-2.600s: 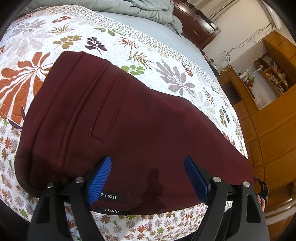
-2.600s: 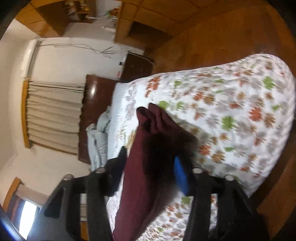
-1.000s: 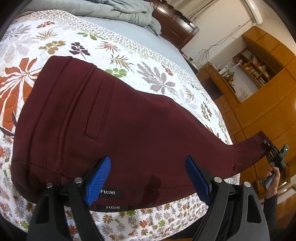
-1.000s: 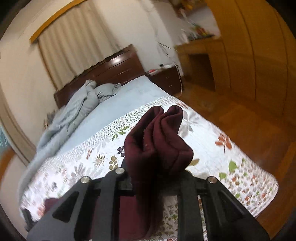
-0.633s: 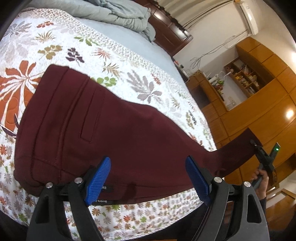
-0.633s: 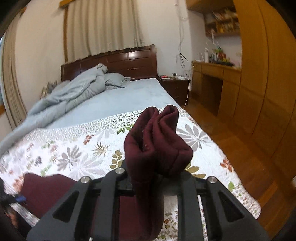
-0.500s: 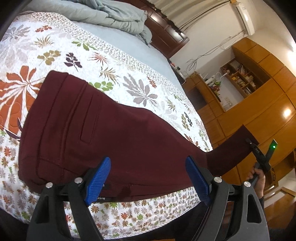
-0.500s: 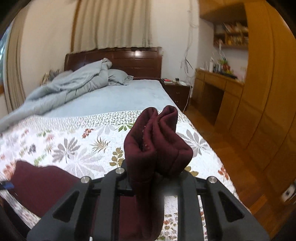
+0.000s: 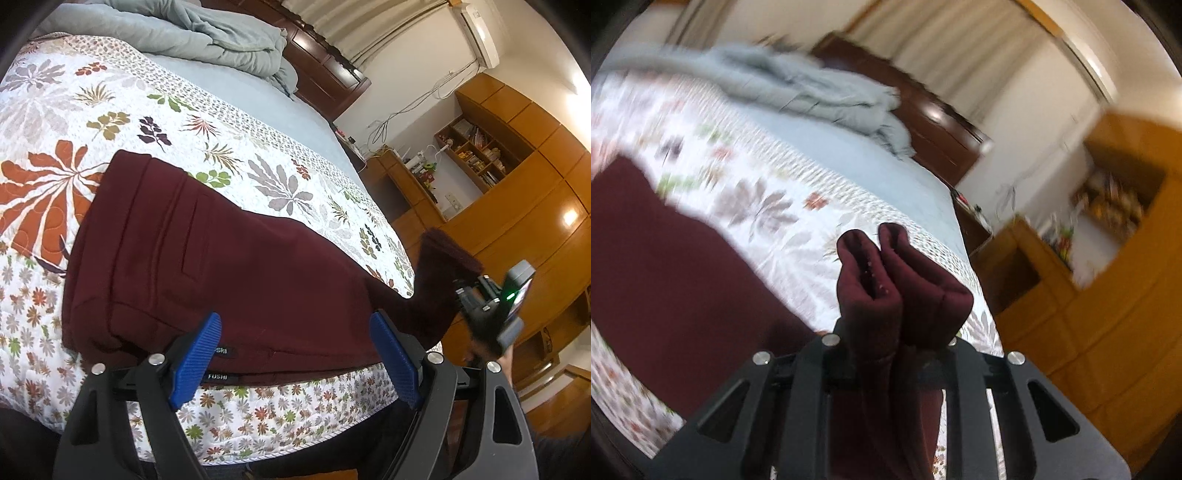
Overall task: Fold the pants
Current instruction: 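Lower the leg ends onto the waistband and open the right tool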
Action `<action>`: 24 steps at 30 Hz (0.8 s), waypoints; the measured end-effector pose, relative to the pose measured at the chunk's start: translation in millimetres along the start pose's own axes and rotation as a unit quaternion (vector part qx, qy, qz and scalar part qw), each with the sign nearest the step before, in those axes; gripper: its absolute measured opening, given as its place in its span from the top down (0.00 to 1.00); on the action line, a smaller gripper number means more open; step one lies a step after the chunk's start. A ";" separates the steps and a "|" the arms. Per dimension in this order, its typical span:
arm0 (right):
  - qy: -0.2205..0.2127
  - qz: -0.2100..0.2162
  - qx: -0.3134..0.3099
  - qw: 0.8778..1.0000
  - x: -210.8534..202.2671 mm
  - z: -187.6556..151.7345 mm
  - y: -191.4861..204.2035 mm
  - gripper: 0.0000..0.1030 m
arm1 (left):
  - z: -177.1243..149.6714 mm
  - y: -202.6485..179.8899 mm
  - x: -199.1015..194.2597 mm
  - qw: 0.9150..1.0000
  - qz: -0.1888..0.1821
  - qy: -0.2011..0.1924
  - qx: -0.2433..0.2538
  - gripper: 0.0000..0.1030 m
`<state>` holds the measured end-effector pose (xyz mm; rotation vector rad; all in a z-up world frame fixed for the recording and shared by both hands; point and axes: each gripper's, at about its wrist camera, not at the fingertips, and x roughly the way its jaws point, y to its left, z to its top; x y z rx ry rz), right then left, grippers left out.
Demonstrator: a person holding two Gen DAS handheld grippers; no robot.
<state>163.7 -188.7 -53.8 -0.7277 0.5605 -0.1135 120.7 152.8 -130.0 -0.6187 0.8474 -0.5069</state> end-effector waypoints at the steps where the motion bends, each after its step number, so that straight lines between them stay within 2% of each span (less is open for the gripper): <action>1: 0.000 -0.006 -0.030 1.000 2.4 -2.4 17.4 0.83 | -0.8 1.1 -0.5 1.000 0.000 -0.001 0.000 0.19; 6: -0.001 -0.019 -0.154 0.988 13.1 -22.6 91.6 0.83 | -3.8 8.5 0.1 1.000 -0.008 0.002 -0.009 0.19; 10: 0.001 -0.023 -0.213 0.977 20.2 -34.3 127.3 0.83 | -5.7 12.6 0.8 1.000 -0.014 0.005 -0.014 0.19; 14: 0.004 -0.029 -0.247 0.969 25.4 -46.5 144.0 0.83 | -6.7 13.3 1.7 1.000 -0.022 0.007 -0.015 0.19; 19: 0.009 -0.023 -0.262 0.965 29.2 -54.3 154.0 0.80 | -8.3 15.5 3.8 0.999 -0.025 0.011 -0.021 0.19; 24: 0.016 -0.001 -0.240 0.971 26.4 -52.7 149.0 0.72 | -9.3 15.1 2.8 0.999 -0.024 0.012 -0.021 0.19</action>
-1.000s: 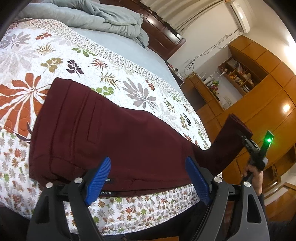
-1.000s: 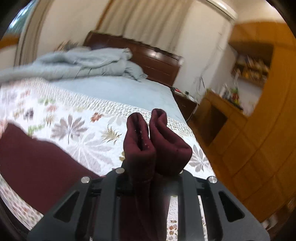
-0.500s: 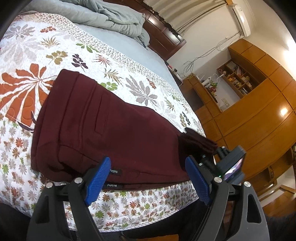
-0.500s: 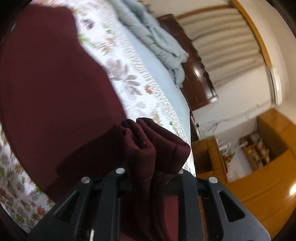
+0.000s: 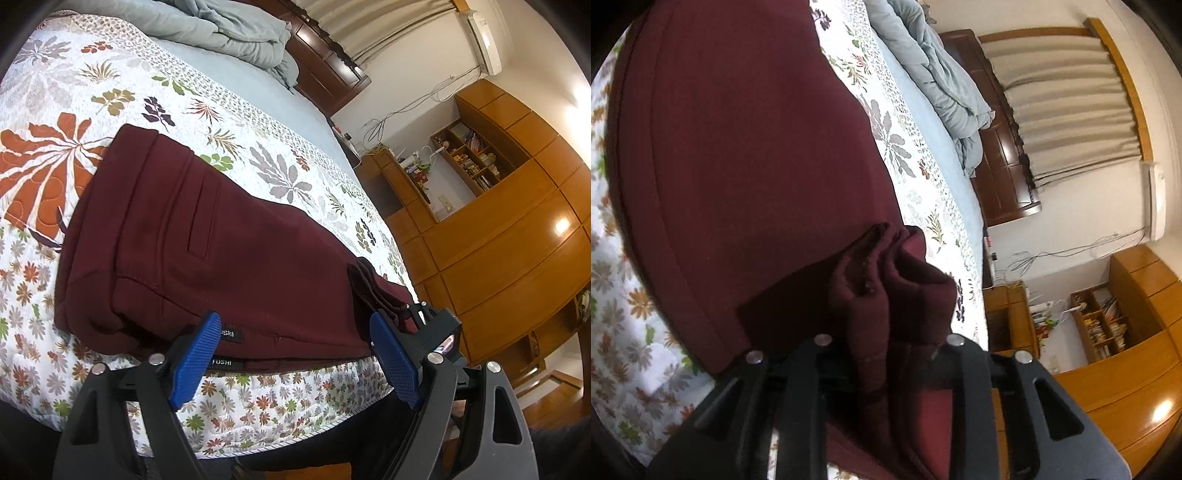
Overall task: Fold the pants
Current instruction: 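Lower the leg ends onto the waistband and open the right tool, then release the waistband with the left tool and withdraw both tools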
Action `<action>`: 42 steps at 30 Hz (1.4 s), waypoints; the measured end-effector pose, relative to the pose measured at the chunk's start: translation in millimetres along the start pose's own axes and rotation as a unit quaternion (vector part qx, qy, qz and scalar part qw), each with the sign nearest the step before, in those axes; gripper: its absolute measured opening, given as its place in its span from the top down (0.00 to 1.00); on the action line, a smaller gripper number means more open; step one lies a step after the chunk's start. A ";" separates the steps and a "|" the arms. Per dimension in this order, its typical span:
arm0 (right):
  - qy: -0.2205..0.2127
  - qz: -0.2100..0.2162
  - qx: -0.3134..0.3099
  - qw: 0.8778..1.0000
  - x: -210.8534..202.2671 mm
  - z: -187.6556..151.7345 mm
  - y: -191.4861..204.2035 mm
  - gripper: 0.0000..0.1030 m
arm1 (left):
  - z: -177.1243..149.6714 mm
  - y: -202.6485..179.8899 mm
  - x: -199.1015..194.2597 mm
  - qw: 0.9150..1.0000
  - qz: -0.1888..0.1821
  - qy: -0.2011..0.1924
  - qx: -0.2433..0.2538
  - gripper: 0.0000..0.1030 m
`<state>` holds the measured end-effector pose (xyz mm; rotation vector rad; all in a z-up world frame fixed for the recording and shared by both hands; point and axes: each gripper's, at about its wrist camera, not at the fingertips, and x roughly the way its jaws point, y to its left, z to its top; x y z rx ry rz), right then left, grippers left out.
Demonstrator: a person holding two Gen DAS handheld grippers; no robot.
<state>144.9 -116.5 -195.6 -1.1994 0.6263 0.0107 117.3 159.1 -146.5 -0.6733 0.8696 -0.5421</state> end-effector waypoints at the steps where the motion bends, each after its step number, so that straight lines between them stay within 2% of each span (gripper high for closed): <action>1: -0.003 0.012 0.010 1.000 -3.5 0.5 -2.9 0.68 | 0.6 -0.2 0.2 1.000 0.000 0.000 0.000 0.19; 5: -0.019 0.090 0.063 0.994 -31.6 -1.1 -20.7 0.54 | 1.4 -3.9 -1.9 1.000 0.002 -0.005 0.001 0.19; 7: -0.025 0.162 0.128 0.978 -46.3 -5.9 -44.8 0.51 | 4.0 -11.6 -2.8 1.000 0.005 -0.009 0.007 0.19; 8: -0.028 0.198 0.174 0.964 -52.1 -12.4 -63.5 0.51 | 5.9 -17.4 -2.5 1.000 0.003 -0.010 0.013 0.19; 10: -0.027 0.245 0.287 0.926 -51.5 -37.8 -111.1 0.52 | 12.9 -40.2 3.2 0.999 -0.026 -0.013 0.022 0.19; 11: -0.015 0.260 0.354 0.898 -41.9 -60.6 -140.4 0.54 | 15.1 -50.1 7.3 0.999 -0.042 -0.012 0.024 0.19; 12: -0.004 0.266 0.394 0.880 -31.8 -78.7 -157.8 0.60 | 19.0 -68.0 18.0 0.997 -0.073 -0.007 0.027 0.19; 14: 0.025 0.283 0.472 0.834 -4.7 -124.9 -186.9 0.67 | 21.6 -96.7 40.9 0.992 -0.121 0.009 0.032 0.19; 15: 0.036 0.297 0.496 0.816 5.0 -141.3 -191.7 0.73 | 20.3 -116.3 58.9 0.988 -0.149 0.023 0.043 0.19; 16: 0.047 0.319 0.533 0.782 19.4 -167.6 -197.3 0.73 | 16.6 -133.1 74.4 0.984 -0.166 0.034 0.062 0.19; 17: 0.053 0.329 0.547 0.768 23.3 -180.5 -195.9 0.73 | 11.4 -148.5 90.2 0.980 -0.176 0.043 0.078 0.19; 19: 0.071 0.362 0.578 0.728 41.4 -206.7 -187.3 0.73 | -5.2 -172.4 129.4 0.970 -0.213 0.080 0.091 0.19; 21: 0.092 0.398 0.581 0.704 52.6 -217.6 -169.7 0.73 | -22.9 -181.4 166.6 0.965 -0.208 0.118 0.103 0.19; 22: 0.095 0.409 0.581 0.697 55.3 -224.8 -165.2 0.73 | -32.2 -180.1 182.3 0.965 -0.196 0.140 0.106 0.20; 24: 0.093 0.428 0.573 0.693 57.8 -228.3 -160.0 0.75 | -50.1 -164.8 210.3 0.965 -0.160 0.185 0.089 0.21; 26: 0.075 0.448 0.579 0.677 56.3 -231.8 -167.1 0.73 | -62.0 -151.2 215.5 0.964 -0.162 0.196 0.074 0.20; 29: 0.030 0.469 0.617 0.631 73.0 -239.9 -196.4 0.73 | -68.9 -144.3 215.2 0.963 -0.166 0.202 0.070 0.20; 31: 0.010 0.501 0.642 0.581 101.2 -239.5 -208.4 0.73 | -68.9 -142.0 214.2 0.963 -0.170 0.199 0.064 0.20; 32: 0.008 0.503 0.648 0.571 114.3 -239.4 -211.6 0.73 | -67.2 -141.1 216.7 0.963 -0.170 0.198 0.061 0.20; 34: 0.021 0.522 0.668 0.530 150.5 -246.0 -211.5 0.77 | -65.2 -141.2 214.2 0.964 -0.169 0.198 0.056 0.20; 35: 0.033 0.521 0.673 0.524 161.7 -250.6 -210.9 0.79 | -65.1 -142.3 211.4 0.964 -0.170 0.198 0.058 0.20; 36: 0.058 0.512 0.675 0.527 175.3 -254.8 -209.0 0.88 | -64.3 -145.3 207.7 0.964 -0.171 0.196 0.061 0.20; 37: 0.070 0.507 0.676 0.530 181.3 -256.5 -208.4 0.90 | -62.4 -149.6 201.3 0.962 -0.185 0.192 0.062 0.20; 38: 0.070 0.508 0.680 0.525 182.2 -256.3 -209.9 0.86 | -60.4 -154.3 197.2 0.960 -0.198 0.187 0.064 0.20; 39: 0.053 0.512 0.678 0.525 173.9 -249.0 -216.5 0.82 | -56.5 -159.8 186.1 0.957 -0.221 0.174 0.070 0.20; 41: 0.029 0.528 0.664 0.529 159.8 -229.8 -223.2 0.82 | -49.9 -164.6 172.9 0.955 -0.244 0.151 0.075 0.19; 42: 0.019 0.546 0.647 0.532 154.6 -209.5 -223.5 0.79 | -45.8 -164.1 170.0 0.954 -0.256 0.140 0.069 0.19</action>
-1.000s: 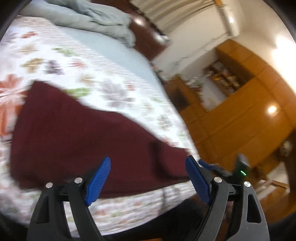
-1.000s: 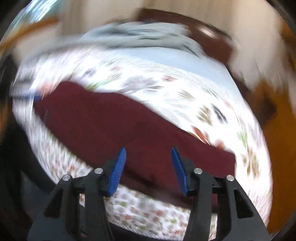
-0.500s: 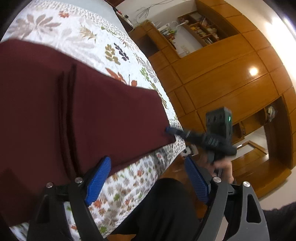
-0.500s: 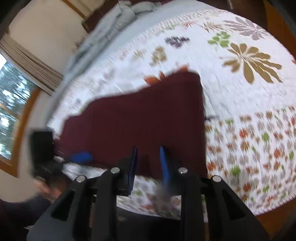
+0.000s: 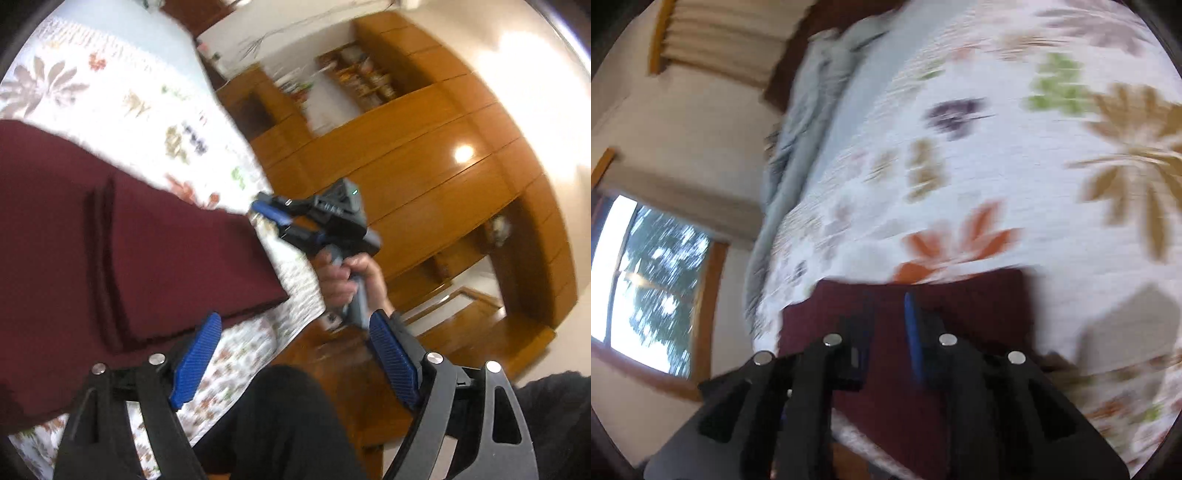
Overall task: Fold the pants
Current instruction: 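Release the waistband with the left tool and withdraw both tools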
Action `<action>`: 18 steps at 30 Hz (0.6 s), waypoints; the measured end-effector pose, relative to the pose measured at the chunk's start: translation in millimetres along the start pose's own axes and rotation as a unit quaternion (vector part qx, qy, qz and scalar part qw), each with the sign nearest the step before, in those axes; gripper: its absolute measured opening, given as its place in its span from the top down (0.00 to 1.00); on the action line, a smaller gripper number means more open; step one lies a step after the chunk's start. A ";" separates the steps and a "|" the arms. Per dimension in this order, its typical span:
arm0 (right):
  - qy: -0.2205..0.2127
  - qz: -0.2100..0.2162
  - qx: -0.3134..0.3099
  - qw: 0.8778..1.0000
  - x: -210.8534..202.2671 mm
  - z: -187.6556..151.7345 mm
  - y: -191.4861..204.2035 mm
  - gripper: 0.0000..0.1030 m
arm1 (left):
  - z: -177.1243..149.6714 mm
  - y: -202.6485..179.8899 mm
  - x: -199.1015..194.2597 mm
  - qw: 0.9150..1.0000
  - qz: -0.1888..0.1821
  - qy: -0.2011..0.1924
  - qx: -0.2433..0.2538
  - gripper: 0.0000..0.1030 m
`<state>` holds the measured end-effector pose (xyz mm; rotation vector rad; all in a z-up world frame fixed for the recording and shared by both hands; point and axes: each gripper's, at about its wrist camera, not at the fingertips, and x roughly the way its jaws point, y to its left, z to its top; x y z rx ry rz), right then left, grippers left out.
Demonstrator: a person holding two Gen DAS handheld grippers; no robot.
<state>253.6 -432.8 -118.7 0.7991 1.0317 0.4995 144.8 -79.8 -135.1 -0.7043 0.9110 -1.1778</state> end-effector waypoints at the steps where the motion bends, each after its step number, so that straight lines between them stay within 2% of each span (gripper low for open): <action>1: 0.010 0.005 -0.012 1.000 10.3 -2.2 12.3 0.78 | 2.4 3.5 -1.4 1.000 -0.005 -0.008 -0.007 0.19; 2: 0.029 0.012 -0.025 0.999 29.3 -5.3 28.4 0.78 | 3.8 8.2 -1.1 1.000 -0.003 -0.011 -0.016 0.19; 5: 0.080 0.016 -0.029 0.996 77.0 -13.5 46.2 0.77 | 0.9 42.2 8.6 0.996 0.043 -0.001 -0.074 0.19; 7: 0.112 -0.009 -0.023 0.993 112.9 -20.2 45.3 0.77 | -7.4 58.7 11.1 0.994 0.040 0.004 -0.099 0.20; 9: 0.133 -0.037 -0.013 0.990 134.4 -24.4 39.4 0.83 | -12.4 58.9 9.1 0.995 0.037 -0.003 -0.097 0.20; 11: 0.128 -0.044 -0.011 0.991 135.9 -26.0 42.2 0.81 | -16.1 58.7 10.1 0.995 0.037 -0.004 -0.095 0.20; 12: 0.118 -0.033 -0.007 0.992 129.7 -23.4 48.8 0.76 | -17.3 58.7 10.6 0.995 0.036 -0.003 -0.095 0.20; 14: 0.103 -0.021 -0.011 0.994 116.9 -23.4 61.6 0.75 | -19.1 57.7 10.1 0.995 0.035 -0.002 -0.094 0.20; 16: 0.106 -0.014 -0.020 0.994 110.8 -31.0 74.9 0.71 | -19.9 53.9 5.2 0.994 0.038 0.001 -0.098 0.20; 18: 0.127 -0.026 -0.042 0.991 113.5 -49.1 87.7 0.70 | -19.3 44.5 -5.4 0.994 0.054 -0.001 -0.091 0.19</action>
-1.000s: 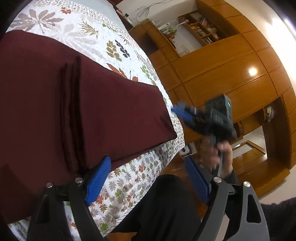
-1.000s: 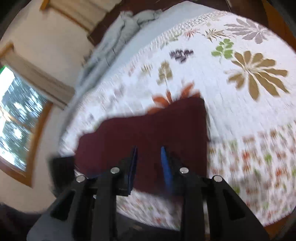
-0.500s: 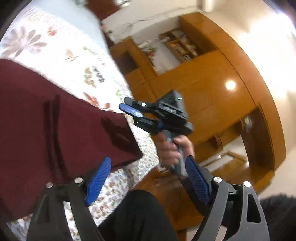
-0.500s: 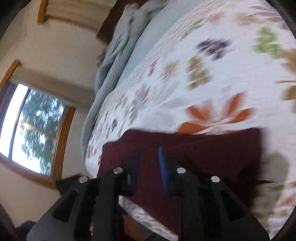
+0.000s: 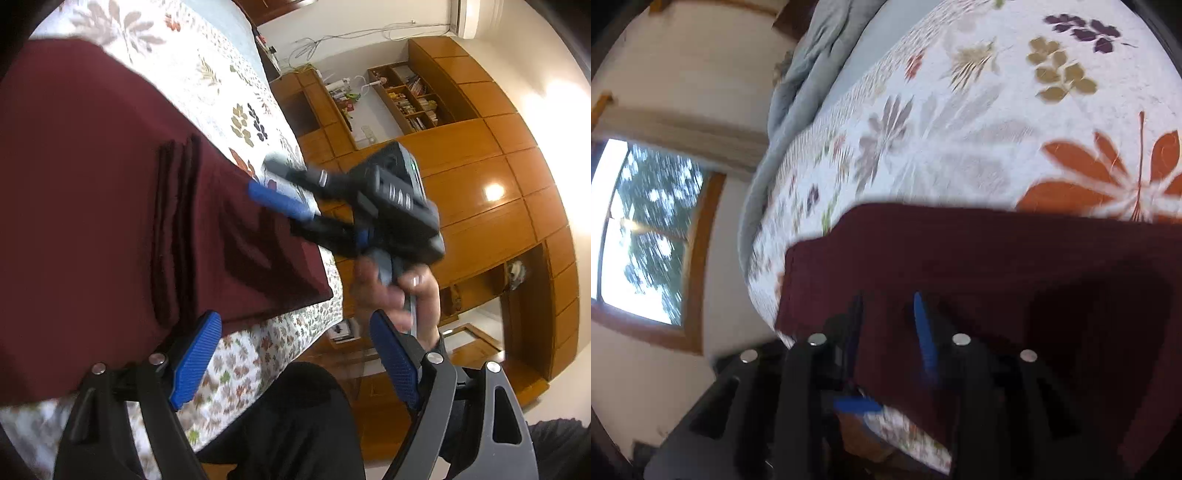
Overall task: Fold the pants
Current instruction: 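Grasp the folded trousers' end with the right tool while the left tool grasps beside it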
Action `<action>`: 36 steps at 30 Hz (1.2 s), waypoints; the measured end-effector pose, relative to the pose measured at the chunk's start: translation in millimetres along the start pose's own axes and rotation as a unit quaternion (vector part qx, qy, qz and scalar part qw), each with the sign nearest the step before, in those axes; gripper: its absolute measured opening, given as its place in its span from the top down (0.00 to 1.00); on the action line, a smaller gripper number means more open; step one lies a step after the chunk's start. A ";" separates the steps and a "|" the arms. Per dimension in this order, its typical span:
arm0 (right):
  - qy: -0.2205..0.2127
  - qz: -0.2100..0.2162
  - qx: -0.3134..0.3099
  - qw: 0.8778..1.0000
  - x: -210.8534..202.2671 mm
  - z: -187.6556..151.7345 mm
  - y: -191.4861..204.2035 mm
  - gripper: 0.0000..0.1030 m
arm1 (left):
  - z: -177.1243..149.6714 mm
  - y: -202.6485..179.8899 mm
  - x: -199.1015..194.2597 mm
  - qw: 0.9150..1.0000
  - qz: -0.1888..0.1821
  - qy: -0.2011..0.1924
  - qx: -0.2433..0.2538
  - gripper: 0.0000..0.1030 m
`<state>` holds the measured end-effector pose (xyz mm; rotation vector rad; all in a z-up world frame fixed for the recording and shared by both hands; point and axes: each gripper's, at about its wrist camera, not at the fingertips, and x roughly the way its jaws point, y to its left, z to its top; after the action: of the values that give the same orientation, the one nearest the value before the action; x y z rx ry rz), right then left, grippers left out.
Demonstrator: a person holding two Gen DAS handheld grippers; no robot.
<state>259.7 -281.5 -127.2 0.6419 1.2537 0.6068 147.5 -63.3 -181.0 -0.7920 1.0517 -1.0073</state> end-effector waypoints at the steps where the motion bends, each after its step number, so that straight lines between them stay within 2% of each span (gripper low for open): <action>1: 0.015 -0.007 -0.010 1.000 3.0 -10.7 1.0 0.70 | -2.1 -6.3 -10.6 1.000 0.009 -0.006 0.009 0.19; 4: 0.068 -0.071 -0.046 0.994 33.1 -40.7 7.3 0.69 | -10.0 -15.1 -55.4 0.999 0.024 -0.043 0.001 0.19; 5: 0.065 -0.089 -0.061 0.992 37.7 -44.9 11.5 0.67 | -14.0 -16.0 -69.7 0.998 0.029 -0.057 -0.007 0.19; 6: 0.066 -0.107 -0.079 0.989 40.2 -45.0 22.1 0.59 | -21.7 -14.8 -97.5 0.995 0.048 -0.089 -0.021 0.19; 9: 0.074 -0.098 -0.125 0.985 38.6 -33.3 66.1 0.60 | -43.2 -7.0 -157.2 0.978 0.100 -0.173 -0.063 0.19; 11: 0.083 -0.102 -0.172 0.976 44.3 -22.0 102.9 0.52 | -60.1 7.2 -195.4 0.955 0.133 -0.239 -0.115 0.16; 12: 0.094 -0.101 -0.196 0.971 49.8 -14.2 122.9 0.41 | -70.0 18.9 -216.2 0.935 0.149 -0.280 -0.156 0.16; 13: 0.105 -0.097 -0.213 0.966 56.3 -7.6 138.2 0.32 | -74.3 27.5 -228.1 0.922 0.153 -0.304 -0.183 0.16; 15: 0.146 -0.086 -0.256 0.952 82.4 11.0 175.2 0.28 | -84.3 44.7 -249.8 0.894 0.166 -0.347 -0.229 0.16; 16: 0.159 -0.083 -0.269 0.946 91.2 16.2 184.7 0.26 | -85.6 50.8 -255.3 0.887 0.171 -0.355 -0.239 0.15; 21: 0.228 -0.093 -0.335 0.909 163.1 58.1 247.8 0.25 | -86.9 85.7 -266.3 0.867 0.156 -0.367 -0.298 0.15; 24: 0.247 -0.091 -0.355 0.897 193.4 70.9 265.5 0.24 | -84.3 104.9 -269.8 0.860 0.157 -0.369 -0.317 0.15; 29: 0.284 -0.084 -0.368 0.881 249.4 91.2 276.2 0.24 | -77.1 130.2 -267.3 0.855 0.146 -0.362 -0.341 0.15; 31: 0.301 -0.082 -0.370 0.875 270.2 96.0 277.0 0.24 | -72.0 137.8 -265.0 0.857 0.134 -0.358 -0.347 0.15; 36: 0.345 -0.069 -0.378 0.856 308.4 98.8 274.6 0.22 | -65.2 143.5 -261.2 0.856 0.136 -0.355 -0.350 0.13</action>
<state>401.5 118.3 -110.9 -0.3726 1.5406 1.1846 83.2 227.4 -247.2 -1.4203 0.8199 -0.0063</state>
